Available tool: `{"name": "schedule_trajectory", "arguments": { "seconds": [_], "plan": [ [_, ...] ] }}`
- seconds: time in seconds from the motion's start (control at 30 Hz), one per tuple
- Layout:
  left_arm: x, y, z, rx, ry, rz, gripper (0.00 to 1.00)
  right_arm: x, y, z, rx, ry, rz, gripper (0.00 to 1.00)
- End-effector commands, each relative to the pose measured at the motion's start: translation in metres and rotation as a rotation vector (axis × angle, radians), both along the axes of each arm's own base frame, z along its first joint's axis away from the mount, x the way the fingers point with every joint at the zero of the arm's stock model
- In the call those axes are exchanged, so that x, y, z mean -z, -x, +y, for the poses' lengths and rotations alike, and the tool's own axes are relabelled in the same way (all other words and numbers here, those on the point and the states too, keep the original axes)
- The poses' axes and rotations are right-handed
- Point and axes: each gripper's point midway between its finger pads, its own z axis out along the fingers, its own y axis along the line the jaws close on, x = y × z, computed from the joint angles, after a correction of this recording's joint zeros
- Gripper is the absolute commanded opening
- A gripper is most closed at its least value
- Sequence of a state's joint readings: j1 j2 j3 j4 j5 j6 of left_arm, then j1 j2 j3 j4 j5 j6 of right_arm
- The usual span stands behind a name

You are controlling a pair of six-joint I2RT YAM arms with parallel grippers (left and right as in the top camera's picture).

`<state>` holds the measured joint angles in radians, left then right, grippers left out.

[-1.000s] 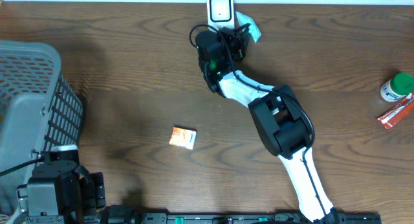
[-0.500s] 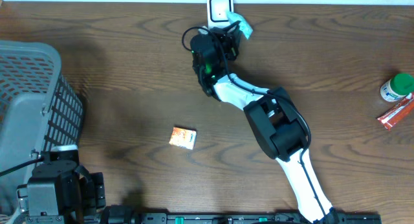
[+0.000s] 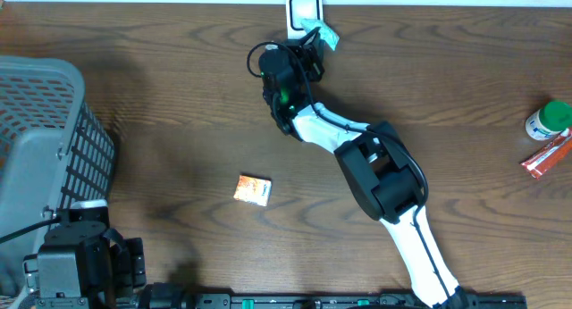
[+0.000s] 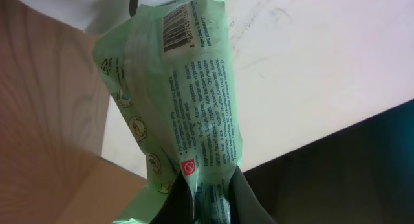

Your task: Scan the item barcode

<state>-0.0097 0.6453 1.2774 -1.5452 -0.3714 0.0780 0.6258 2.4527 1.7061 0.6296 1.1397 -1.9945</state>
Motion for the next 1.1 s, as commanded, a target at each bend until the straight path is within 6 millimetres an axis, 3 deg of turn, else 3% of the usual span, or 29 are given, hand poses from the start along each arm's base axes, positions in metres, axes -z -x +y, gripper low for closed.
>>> {"name": "schedule_trajectory", "arguments": {
  "seconds": [0.0,0.1,0.17,0.23,0.4,0.5,0.67,0.87,1.07],
  "plan": [
    [-0.001,0.001,0.0,-0.001,0.0,-0.005,0.96,-0.023,-0.012,-0.015,0.017,0.018,-0.046,0.01],
    [-0.001,0.001,0.0,-0.001,0.0,-0.005,0.96,-0.04,-0.02,-0.02,-0.011,0.004,-0.111,0.01],
    [-0.001,0.001,0.0,-0.001,0.0,-0.005,0.96,-0.04,-0.024,-0.023,-0.018,0.008,-0.106,0.01],
    [-0.001,0.001,0.0,-0.001,0.0,-0.005,0.96,-0.027,-0.028,-0.026,-0.023,0.042,-0.051,0.01],
    [-0.001,0.001,0.0,-0.001,0.0,-0.004,0.96,0.011,-0.032,-0.013,-0.084,0.074,0.003,0.01],
    [-0.001,0.001,0.0,-0.001,0.0,-0.005,0.96,0.04,-0.028,0.008,-0.138,0.096,0.042,0.01],
    [-0.001,0.001,0.0,-0.001,0.0,-0.005,0.96,0.069,-0.019,0.037,-0.213,0.124,0.089,0.01],
    [-0.001,0.001,0.0,-0.001,0.0,-0.005,0.96,0.079,-0.01,0.061,-0.277,0.142,0.119,0.01],
    [-0.001,0.001,0.0,-0.001,0.0,-0.005,0.96,0.081,-0.009,0.061,-0.276,0.139,0.123,0.01]
  ]
}}
